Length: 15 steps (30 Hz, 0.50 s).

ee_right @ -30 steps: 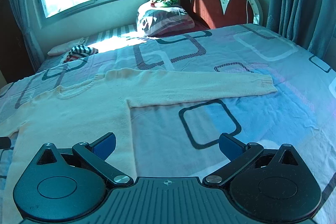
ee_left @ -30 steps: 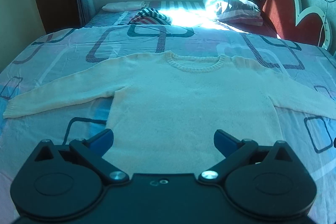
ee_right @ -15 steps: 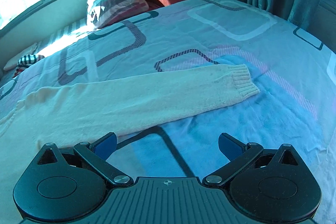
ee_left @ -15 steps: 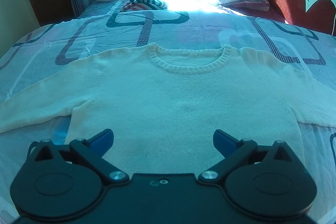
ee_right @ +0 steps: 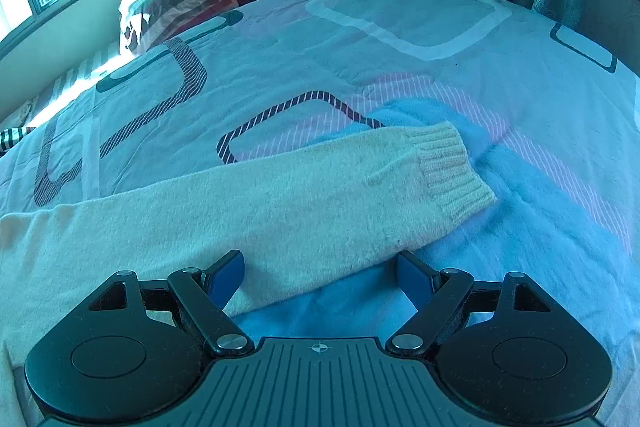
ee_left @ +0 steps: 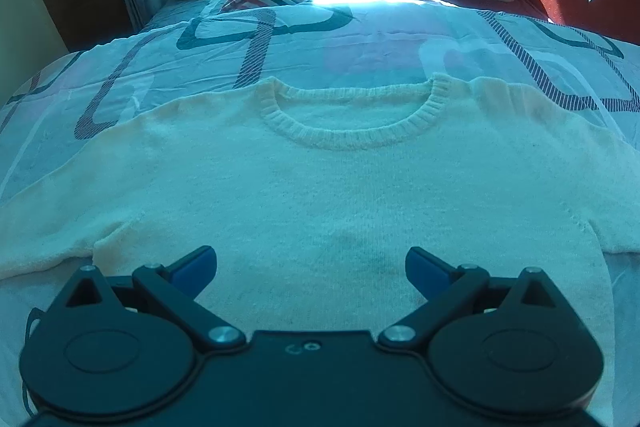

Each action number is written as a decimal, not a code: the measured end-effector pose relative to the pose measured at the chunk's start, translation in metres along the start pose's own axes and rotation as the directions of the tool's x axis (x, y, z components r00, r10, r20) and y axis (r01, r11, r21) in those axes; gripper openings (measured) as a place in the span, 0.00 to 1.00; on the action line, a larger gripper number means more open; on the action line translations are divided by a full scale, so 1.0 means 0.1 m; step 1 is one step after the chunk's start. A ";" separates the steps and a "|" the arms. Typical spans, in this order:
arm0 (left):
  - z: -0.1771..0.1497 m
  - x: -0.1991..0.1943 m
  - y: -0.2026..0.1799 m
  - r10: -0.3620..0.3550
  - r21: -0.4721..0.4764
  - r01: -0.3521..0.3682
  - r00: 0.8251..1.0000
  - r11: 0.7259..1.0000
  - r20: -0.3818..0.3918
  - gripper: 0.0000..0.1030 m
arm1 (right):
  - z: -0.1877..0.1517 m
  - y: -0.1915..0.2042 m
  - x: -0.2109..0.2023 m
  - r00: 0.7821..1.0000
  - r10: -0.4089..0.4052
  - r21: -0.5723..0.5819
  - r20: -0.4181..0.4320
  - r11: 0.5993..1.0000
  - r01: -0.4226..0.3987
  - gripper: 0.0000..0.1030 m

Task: Fold small clothes
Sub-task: 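Grasp the cuff of the sweater sleeve with the right gripper, then fold the held sleeve across the sweater body with the right gripper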

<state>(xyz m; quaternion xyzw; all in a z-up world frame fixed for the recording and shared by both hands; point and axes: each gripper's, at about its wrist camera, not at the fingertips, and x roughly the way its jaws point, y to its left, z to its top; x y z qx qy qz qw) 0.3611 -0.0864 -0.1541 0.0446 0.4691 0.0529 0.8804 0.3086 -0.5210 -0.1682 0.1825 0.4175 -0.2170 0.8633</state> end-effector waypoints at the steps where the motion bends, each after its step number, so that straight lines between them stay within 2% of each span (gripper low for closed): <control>1: 0.00 0.01 0.00 0.000 0.005 0.000 1.000 1.000 -0.001 0.97 | 0.02 0.01 0.02 1.000 -0.003 0.001 0.010 1.000 0.003 0.78; 2: 0.01 0.02 0.00 0.000 0.009 0.000 1.000 1.000 -0.003 0.97 | 0.04 0.03 0.05 1.000 -0.008 -0.004 0.021 1.000 0.008 0.75; 3: 0.01 0.03 0.00 -0.002 0.009 0.002 1.000 1.000 -0.003 0.97 | 0.05 0.04 0.05 0.999 -0.012 -0.010 0.033 1.000 0.013 0.66; 4: 0.02 0.03 0.01 -0.007 0.007 0.007 1.000 1.000 0.000 0.97 | 0.06 0.05 0.05 0.999 -0.006 -0.014 0.046 1.000 0.006 0.53; 5: 0.02 0.02 0.02 -0.011 0.005 0.010 1.000 1.000 0.004 0.96 | 0.09 0.05 0.05 0.999 0.003 -0.012 0.053 1.000 -0.003 0.46; 7: 0.04 0.01 0.05 -0.015 0.001 0.015 1.000 1.000 0.009 0.96 | 0.12 0.06 0.04 0.998 0.021 -0.010 0.057 1.000 -0.021 0.17; 9: 0.05 -0.01 0.08 -0.024 0.002 0.024 1.000 1.000 0.011 0.96 | 0.14 0.08 0.01 0.997 0.035 -0.008 0.067 0.999 -0.034 0.10; 15: 0.12 -0.12 0.26 -0.052 -0.015 0.053 0.998 0.998 0.031 0.96 | 0.18 0.34 -0.26 0.985 0.105 -0.068 0.138 0.993 -0.097 0.07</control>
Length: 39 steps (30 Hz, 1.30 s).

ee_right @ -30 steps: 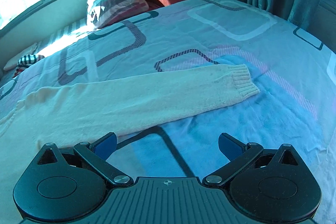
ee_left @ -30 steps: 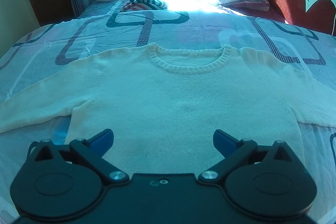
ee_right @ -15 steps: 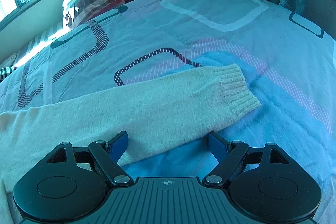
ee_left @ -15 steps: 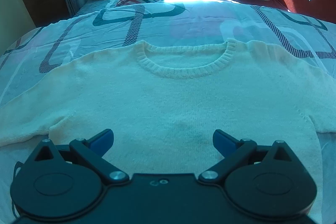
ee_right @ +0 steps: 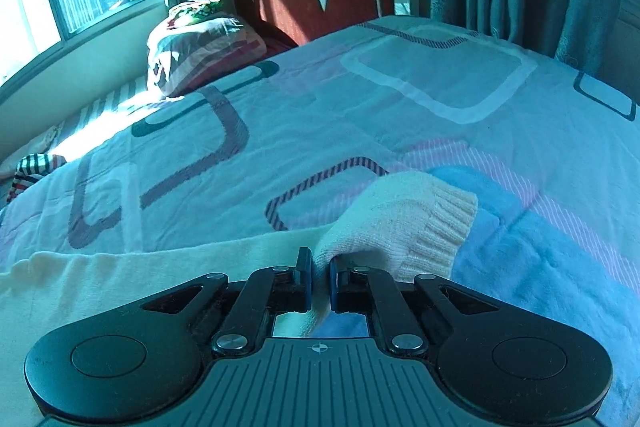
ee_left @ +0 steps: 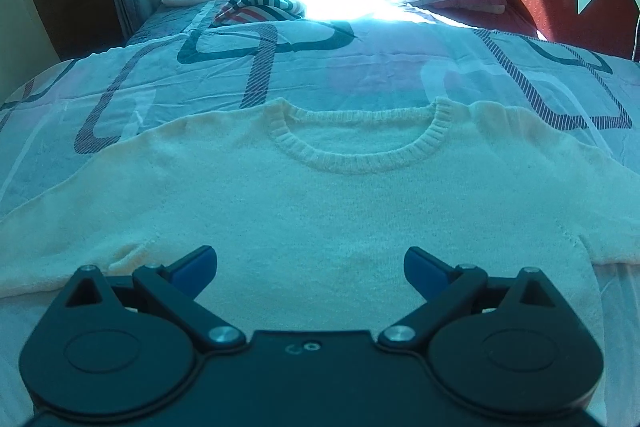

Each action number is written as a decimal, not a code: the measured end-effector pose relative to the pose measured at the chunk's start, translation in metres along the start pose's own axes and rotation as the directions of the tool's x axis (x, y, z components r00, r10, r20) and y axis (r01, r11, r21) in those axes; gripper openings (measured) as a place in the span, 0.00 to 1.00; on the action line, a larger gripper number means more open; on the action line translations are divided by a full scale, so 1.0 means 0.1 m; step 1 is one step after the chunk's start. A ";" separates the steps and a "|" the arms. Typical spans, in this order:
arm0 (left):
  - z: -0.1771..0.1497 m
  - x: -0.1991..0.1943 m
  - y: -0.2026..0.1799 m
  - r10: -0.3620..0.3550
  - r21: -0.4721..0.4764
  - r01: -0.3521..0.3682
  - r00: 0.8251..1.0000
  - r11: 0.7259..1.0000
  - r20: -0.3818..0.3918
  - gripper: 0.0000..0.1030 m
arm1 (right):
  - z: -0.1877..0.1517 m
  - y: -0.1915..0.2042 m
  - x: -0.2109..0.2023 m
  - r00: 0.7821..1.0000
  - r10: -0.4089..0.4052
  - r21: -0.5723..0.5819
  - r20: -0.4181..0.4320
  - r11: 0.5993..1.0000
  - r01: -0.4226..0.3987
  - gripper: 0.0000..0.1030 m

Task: Fold small clothes
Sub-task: 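Fold the held sleeve across the sweater body with the right gripper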

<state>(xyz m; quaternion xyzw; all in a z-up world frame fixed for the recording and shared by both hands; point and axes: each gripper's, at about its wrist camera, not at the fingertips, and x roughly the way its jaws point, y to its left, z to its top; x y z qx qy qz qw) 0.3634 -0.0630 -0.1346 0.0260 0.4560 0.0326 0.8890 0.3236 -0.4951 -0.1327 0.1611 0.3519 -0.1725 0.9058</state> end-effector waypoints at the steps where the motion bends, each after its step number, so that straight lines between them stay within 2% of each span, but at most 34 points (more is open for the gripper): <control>1: 0.02 -0.02 0.05 -0.003 -0.007 0.003 1.000 1.000 0.007 0.96 | 0.01 0.11 -0.05 1.000 0.017 -0.023 0.019 1.000 -0.016 0.07; 6: 0.08 -0.14 0.34 -0.008 -0.037 0.010 0.999 0.999 0.052 0.96 | 0.00 0.87 -0.34 0.986 0.152 -0.151 0.066 0.978 -0.141 0.07; 10: 0.12 -0.19 0.65 0.001 -0.068 0.004 0.998 0.998 0.067 0.96 | -0.20 1.74 -0.55 0.952 0.304 -0.254 0.048 0.925 -0.282 0.07; 15: 0.12 -0.19 1.07 0.012 -0.105 -0.005 0.998 0.994 0.067 0.96 | -0.74 2.76 -0.62 0.901 0.429 -0.366 -0.063 0.830 -0.421 0.07; 18: 0.10 -0.13 1.25 -0.026 -0.132 0.031 0.999 0.991 0.040 0.96 | -1.12 3.21 -0.54 0.865 0.469 -0.398 -0.176 0.770 -0.499 0.07; 20: 0.08 -0.08 1.32 -0.060 -0.145 0.063 0.998 0.987 0.026 0.96 | -1.33 3.40 -0.52 0.853 0.470 -0.423 -0.227 0.741 -0.521 0.08; 21: 0.06 -0.06 1.34 -0.081 -0.149 0.083 0.997 0.985 0.017 0.96 | -1.40 3.46 -0.53 0.851 0.467 -0.433 -0.240 0.733 -0.525 0.15; 22: 0.06 -0.04 1.35 -0.107 -0.155 0.107 0.994 0.982 0.008 0.96 | -1.47 3.46 -0.56 0.842 0.480 -0.427 -0.245 0.727 -0.538 0.34; 23: 0.06 -0.02 1.35 -0.133 -0.158 0.131 0.991 0.979 0.000 0.96 | -1.48 3.42 -0.60 0.832 0.500 -0.413 -0.241 0.723 -0.554 0.45; 24: 0.04 -0.01 1.31 -0.166 -0.155 0.163 0.986 0.974 -0.008 0.96 | -1.48 3.38 -0.63 0.831 0.507 -0.409 -0.228 0.725 -0.555 0.58; 25: 0.04 0.00 1.27 -0.191 -0.150 0.187 0.981 0.971 -0.015 0.96 | -1.49 3.32 -0.69 0.843 0.500 -0.419 -0.200 0.734 -0.534 0.59; 26: 0.03 0.01 1.20 -0.223 -0.136 0.218 0.975 0.966 -0.023 0.96 | -1.47 3.23 -0.72 0.865 0.472 -0.434 -0.171 0.752 -0.496 0.59; 30: -0.04 0.02 0.74 -0.301 -0.035 0.300 0.952 0.953 -0.048 0.96 | -1.38 2.79 -0.70 0.935 0.337 -0.442 -0.108 0.826 -0.349 0.59; 32: -0.07 0.02 0.50 -0.323 0.022 0.324 0.945 0.946 -0.055 0.96 | -1.37 2.56 -0.66 0.959 0.269 -0.445 -0.090 0.851 -0.280 0.59; 34: -0.12 0.03 0.20 -0.316 0.101 0.319 0.948 0.942 -0.047 0.96 | -1.35 2.29 -0.61 0.973 0.214 -0.425 -0.092 0.875 -0.233 0.59; 36: -0.14 0.10 -0.02 -0.277 0.157 0.280 0.960 0.947 -0.038 0.96 | -1.34 2.08 -0.57 0.978 0.180 -0.392 -0.104 0.896 -0.207 0.59; 39: -0.13 0.27 -0.18 -0.193 0.161 0.191 0.981 0.968 -0.006 0.95 | -1.32 1.90 -0.52 0.983 0.151 -0.365 -0.105 0.914 -0.180 0.59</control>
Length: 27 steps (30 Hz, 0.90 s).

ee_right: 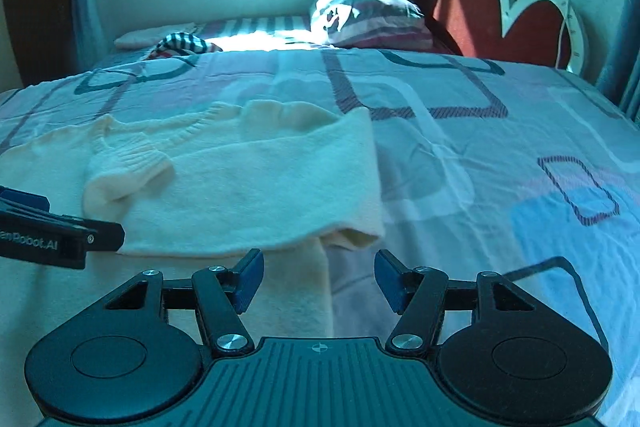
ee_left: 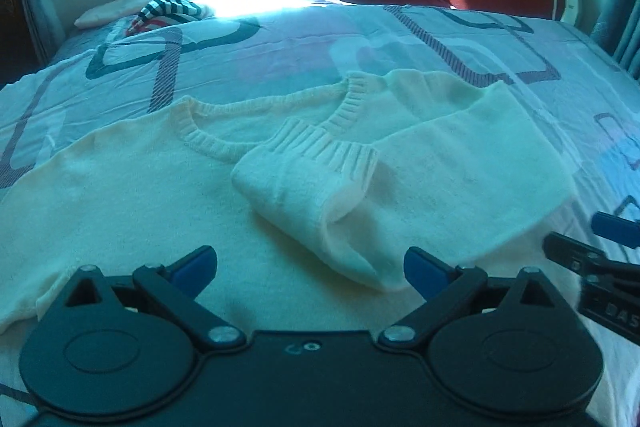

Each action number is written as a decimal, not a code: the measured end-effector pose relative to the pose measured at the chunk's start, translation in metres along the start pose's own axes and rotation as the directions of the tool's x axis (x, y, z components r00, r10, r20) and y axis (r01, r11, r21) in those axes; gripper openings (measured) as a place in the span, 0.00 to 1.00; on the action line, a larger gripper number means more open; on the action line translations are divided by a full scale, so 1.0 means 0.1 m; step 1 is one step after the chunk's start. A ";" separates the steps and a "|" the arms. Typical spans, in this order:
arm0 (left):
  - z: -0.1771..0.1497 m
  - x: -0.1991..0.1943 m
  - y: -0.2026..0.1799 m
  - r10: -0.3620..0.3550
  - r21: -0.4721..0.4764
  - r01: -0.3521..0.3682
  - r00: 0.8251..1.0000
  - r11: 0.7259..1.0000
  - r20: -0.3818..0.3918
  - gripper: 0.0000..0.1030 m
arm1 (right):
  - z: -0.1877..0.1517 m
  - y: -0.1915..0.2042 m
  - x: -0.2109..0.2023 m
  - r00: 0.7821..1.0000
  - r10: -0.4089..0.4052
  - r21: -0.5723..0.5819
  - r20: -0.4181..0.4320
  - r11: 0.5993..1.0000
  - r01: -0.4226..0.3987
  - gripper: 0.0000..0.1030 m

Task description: Fold small clothes

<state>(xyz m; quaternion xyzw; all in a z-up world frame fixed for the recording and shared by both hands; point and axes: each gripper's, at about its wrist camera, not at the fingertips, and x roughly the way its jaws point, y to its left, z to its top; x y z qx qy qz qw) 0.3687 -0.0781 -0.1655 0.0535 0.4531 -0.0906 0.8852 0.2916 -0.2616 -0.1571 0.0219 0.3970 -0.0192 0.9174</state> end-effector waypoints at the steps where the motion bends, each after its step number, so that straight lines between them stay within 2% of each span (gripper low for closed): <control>1: 0.01 0.06 0.02 0.018 -0.011 -0.018 1.000 1.000 -0.001 0.95 | 0.00 -0.05 0.01 1.000 -0.007 0.008 -0.003 1.000 0.007 0.59; 4: 0.00 0.11 0.23 0.009 -0.107 -0.006 1.000 0.994 0.027 0.96 | 0.01 -0.12 0.05 1.000 0.010 0.038 -0.014 0.999 -0.010 0.59; 6: 0.01 0.08 0.39 0.026 -0.179 -0.017 0.998 0.984 0.051 0.90 | 0.02 -0.13 0.08 1.000 0.018 0.050 -0.018 0.999 -0.017 0.59; 7: 0.02 0.06 0.47 0.019 -0.205 -0.005 0.998 0.979 0.065 0.67 | 0.03 -0.15 0.08 1.000 0.023 0.061 -0.016 0.998 -0.022 0.59; 8: 0.03 0.05 0.55 -0.014 -0.223 0.032 0.997 0.974 0.079 0.33 | 0.04 -0.16 0.09 0.999 0.030 0.073 -0.015 0.997 -0.029 0.59; 10: 0.04 0.02 0.66 -0.049 -0.256 0.071 0.995 0.964 0.091 0.20 | 0.06 -0.17 0.12 0.999 0.040 0.093 -0.021 0.995 -0.038 0.59; 15: -0.01 -0.16 0.89 -0.069 -0.328 0.118 0.985 0.937 0.158 0.13 | 0.11 -0.13 0.12 0.998 0.056 0.103 -0.012 0.993 -0.055 0.59; 16: -0.03 -0.16 0.93 -0.077 -0.335 0.127 0.984 0.933 0.160 0.08 | 0.12 -0.11 0.14 0.998 0.056 0.097 -0.012 0.994 -0.054 0.59; 18: -0.04 -0.15 1.01 -0.102 -0.356 0.151 0.983 0.922 0.153 0.08 | 0.14 -0.10 0.19 0.998 0.054 0.104 -0.011 0.993 -0.052 0.59; 20: -0.06 -0.15 1.09 -0.112 -0.384 0.170 0.979 0.908 0.169 0.07 | 0.18 -0.13 0.24 0.997 0.073 0.151 -0.009 0.986 -0.071 0.48; 21: -0.06 -0.19 1.13 -0.102 -0.386 0.170 0.976 0.907 0.191 0.07 | 0.19 -0.13 0.26 0.997 0.075 0.160 -0.012 0.984 -0.072 0.40; 24: -0.03 -0.32 1.28 -0.052 -0.403 0.151 0.968 0.903 0.247 0.07 | 0.24 -0.12 0.33 0.995 0.096 0.161 -0.030 0.983 -0.090 0.22; 27: -0.01 -0.29 1.39 -0.019 -0.385 0.113 0.970 0.916 0.241 0.07 | 0.24 -0.09 0.29 0.995 0.095 0.157 -0.008 0.983 -0.093 0.12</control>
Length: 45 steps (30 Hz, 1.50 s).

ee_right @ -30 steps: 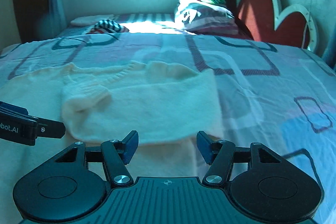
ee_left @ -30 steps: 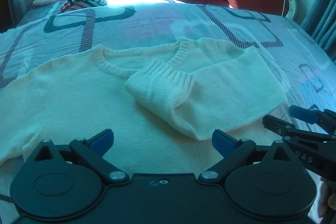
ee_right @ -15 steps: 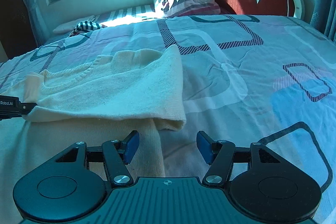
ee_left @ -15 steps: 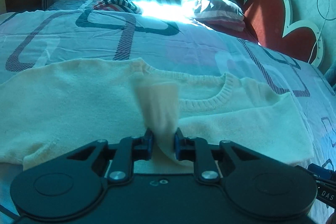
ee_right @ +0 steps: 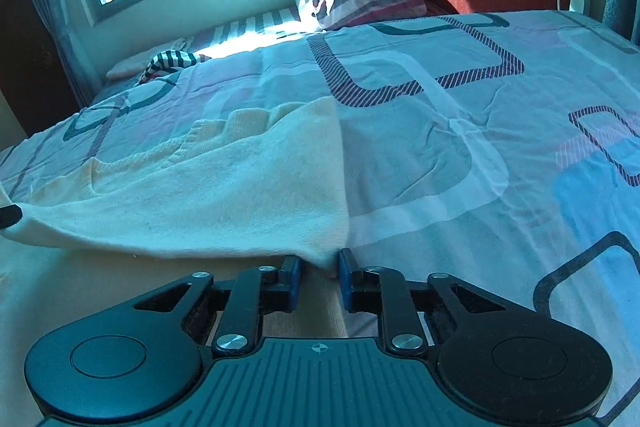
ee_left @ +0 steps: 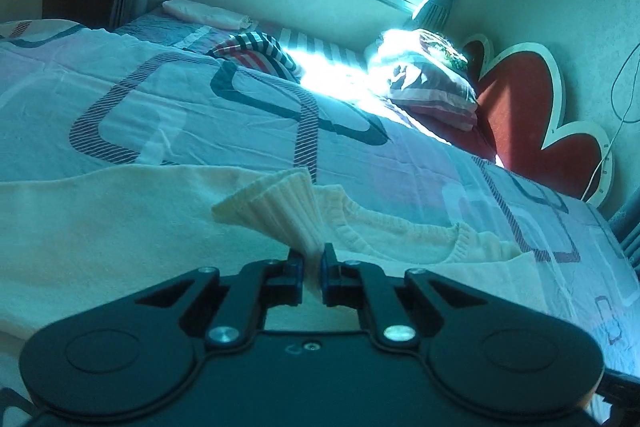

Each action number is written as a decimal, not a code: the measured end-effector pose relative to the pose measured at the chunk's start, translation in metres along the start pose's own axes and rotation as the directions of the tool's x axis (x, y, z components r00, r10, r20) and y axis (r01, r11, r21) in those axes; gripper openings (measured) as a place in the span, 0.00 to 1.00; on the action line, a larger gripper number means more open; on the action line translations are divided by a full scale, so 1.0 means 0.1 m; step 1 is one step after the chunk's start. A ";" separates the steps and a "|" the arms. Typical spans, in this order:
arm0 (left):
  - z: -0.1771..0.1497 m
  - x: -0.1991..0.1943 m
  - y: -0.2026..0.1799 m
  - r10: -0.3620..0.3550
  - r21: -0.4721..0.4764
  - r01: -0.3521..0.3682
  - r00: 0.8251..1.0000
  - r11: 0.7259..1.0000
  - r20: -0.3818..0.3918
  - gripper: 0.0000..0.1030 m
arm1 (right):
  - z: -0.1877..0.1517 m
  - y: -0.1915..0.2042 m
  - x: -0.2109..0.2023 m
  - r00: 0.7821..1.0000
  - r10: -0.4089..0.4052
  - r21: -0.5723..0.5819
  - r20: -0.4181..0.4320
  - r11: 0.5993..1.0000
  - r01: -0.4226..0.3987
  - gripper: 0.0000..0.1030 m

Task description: Fold small clothes

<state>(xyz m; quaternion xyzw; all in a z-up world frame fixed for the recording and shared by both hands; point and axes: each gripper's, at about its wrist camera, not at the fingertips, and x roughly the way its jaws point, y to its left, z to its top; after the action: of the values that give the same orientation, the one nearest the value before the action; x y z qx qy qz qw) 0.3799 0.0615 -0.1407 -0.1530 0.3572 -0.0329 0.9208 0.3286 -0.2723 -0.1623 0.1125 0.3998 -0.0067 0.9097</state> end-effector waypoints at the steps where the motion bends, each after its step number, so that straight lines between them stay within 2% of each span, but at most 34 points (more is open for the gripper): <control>1: -0.02 0.05 0.03 0.003 0.008 -0.003 1.000 1.000 -0.018 0.07 | -0.02 -0.01 0.00 1.000 -0.014 0.010 0.005 1.000 0.014 0.11; 3: -0.14 0.14 0.07 0.017 0.031 -0.015 0.998 0.999 -0.064 0.13 | -0.06 -0.05 0.01 1.000 -0.030 0.039 0.001 0.999 0.030 0.11; 4: -0.18 0.15 0.08 0.037 0.037 -0.035 0.997 0.999 -0.073 0.22 | -0.07 -0.06 0.00 0.999 -0.035 0.040 0.002 0.999 0.035 0.11; 6: -0.26 0.09 0.17 0.031 0.007 -0.031 0.997 0.999 -0.069 0.26 | -0.08 -0.04 -0.04 1.000 -0.023 0.017 -0.016 1.000 0.023 0.11; 7: -0.27 0.06 0.20 0.027 -0.008 -0.028 0.997 1.000 -0.074 0.34 | -0.09 -0.05 -0.06 1.000 -0.014 0.006 -0.025 1.000 0.014 0.12; 8: -0.26 0.02 0.23 0.017 -0.019 -0.018 0.997 1.000 -0.079 0.50 | -0.09 -0.06 -0.10 0.999 -0.003 -0.010 -0.034 1.000 0.002 0.12; 10: -0.24 -0.09 0.31 -0.013 -0.065 0.007 0.996 0.998 -0.087 0.63 | -0.10 -0.09 -0.19 0.999 0.015 -0.027 -0.040 1.000 -0.016 0.15; 11: -0.23 -0.13 0.34 -0.029 -0.095 0.019 0.995 0.995 -0.096 0.65 | -0.11 -0.12 -0.25 0.999 0.022 -0.026 -0.035 0.999 -0.023 0.17; 13: -0.20 -0.18 0.43 -0.075 -0.180 0.052 0.990 0.982 -0.121 0.66 | -0.09 -0.15 -0.37 0.999 0.040 -0.014 -0.011 0.999 -0.040 0.33; 14: -0.19 -0.19 0.46 -0.093 -0.208 0.067 0.988 0.976 -0.120 0.67 | -0.07 -0.16 -0.41 0.999 0.042 -0.012 0.008 0.999 -0.042 0.36; 18: -0.17 -0.03 0.53 -0.119 -0.269 0.078 0.983 0.960 -0.137 0.64 | 0.10 -0.12 -0.27 0.999 0.034 -0.032 0.015 0.999 -0.034 0.39; 19: -0.17 0.00 0.53 -0.110 -0.274 0.073 0.987 0.959 -0.121 0.51 | 0.15 -0.12 -0.18 0.999 0.038 -0.023 0.009 0.999 -0.038 0.39; 20: -0.17 0.02 0.53 -0.101 -0.268 0.067 0.988 0.961 -0.116 0.29 | 0.22 -0.14 -0.08 0.999 0.045 -0.009 0.002 0.999 -0.045 0.39; 22: -0.16 0.07 0.51 -0.089 -0.246 0.059 0.990 0.967 -0.114 0.12 | 0.32 -0.15 0.09 0.999 0.046 0.015 0.000 0.999 -0.046 0.39; 23: -0.15 0.06 0.48 -0.061 -0.224 0.038 0.993 0.974 -0.097 0.06 | 0.38 -0.17 0.18 0.999 0.054 0.035 -0.004 0.998 -0.053 0.39; 24: -0.15 0.02 0.46 -0.034 -0.190 0.021 0.997 0.982 -0.069 0.06 | 0.44 -0.17 0.25 0.998 0.055 0.050 -0.004 0.997 -0.054 0.39; 28: -0.08 -0.06 0.37 -0.012 -0.097 0.013 1.000 0.995 0.007 0.05 | 0.67 -0.21 0.59 0.998 0.053 0.113 -0.016 0.992 -0.051 0.39; 31: -0.11 0.05 0.36 0.057 -0.014 -0.057 0.998 0.998 -0.011 0.05 | 0.78 -0.24 0.73 0.995 0.090 0.156 -0.030 0.984 -0.084 0.37; 32: -0.13 0.11 0.37 0.068 -0.009 -0.069 0.997 0.998 -0.040 0.07 | 0.80 -0.23 0.74 0.994 0.099 0.153 -0.035 0.984 -0.093 0.28; 33: -0.16 0.14 0.38 0.076 -0.004 -0.076 0.996 0.997 -0.052 0.09 | 0.80 -0.22 0.74 0.995 0.091 0.149 -0.039 0.985 -0.085 0.05; 34: -0.19 0.12 0.38 0.080 0.011 -0.079 0.996 0.997 -0.038 0.13 | 0.80 -0.22 0.72 0.997 0.065 0.139 -0.029 0.988 -0.061 0.05; 35: -0.19 0.10 0.35 0.093 0.026 -0.092 0.995 0.995 -0.031 0.26 | 0.78 -0.22 0.70 1.000 0.016 0.120 -0.017 0.993 -0.013 0.05; 36: -0.20 0.06 0.33 0.110 0.042 -0.109 0.994 0.993 -0.020 0.32 | 0.75 -0.23 0.71 1.000 -0.011 0.110 -0.013 0.994 0.013 0.05; 38: -0.21 0.02 0.32 0.137 0.062 -0.135 0.990 0.989 -0.019 0.57 | 0.74 -0.19 0.69 1.000 -0.019 0.076 -0.015 0.997 0.020 0.05; 39: -0.21 -0.03 0.34 0.141 0.063 -0.139 0.990 0.988 -0.020 0.61 | 0.75 -0.14 0.66 0.999 -0.036 0.032 -0.011 0.999 0.037 0.05; 41: -0.20 -0.15 0.36 0.129 0.062 -0.128 0.991 0.990 -0.018 0.63 | 0.75 -0.05 0.53 0.998 -0.063 -0.013 0.026 0.998 0.063 0.11; 42: -0.20 -0.22 0.39 0.127 0.061 -0.125 0.992 0.990 -0.019 0.64 | 0.74 0.01 0.46 0.997 -0.057 -0.027 0.049 0.998 0.059 0.21; 43: -0.20 -0.28 0.43 0.132 0.054 -0.131 0.991 0.990 -0.022 0.67 | 0.71 0.07 0.38 0.997 -0.035 -0.041 0.066 0.998 0.037 0.35; 45: -0.21 -0.37 0.55 0.151 0.025 -0.150 0.988 0.988 -0.038 0.68 | 0.63 0.22 0.25 0.997 0.004 -0.078 0.083 0.997 0.003 0.51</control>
<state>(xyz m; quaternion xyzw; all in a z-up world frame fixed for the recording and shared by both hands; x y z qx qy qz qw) 0.3361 0.1142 -0.1481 -0.1146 0.3857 0.0297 0.9150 0.3933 -0.2622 -0.1348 0.0766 0.3617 0.0045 0.9291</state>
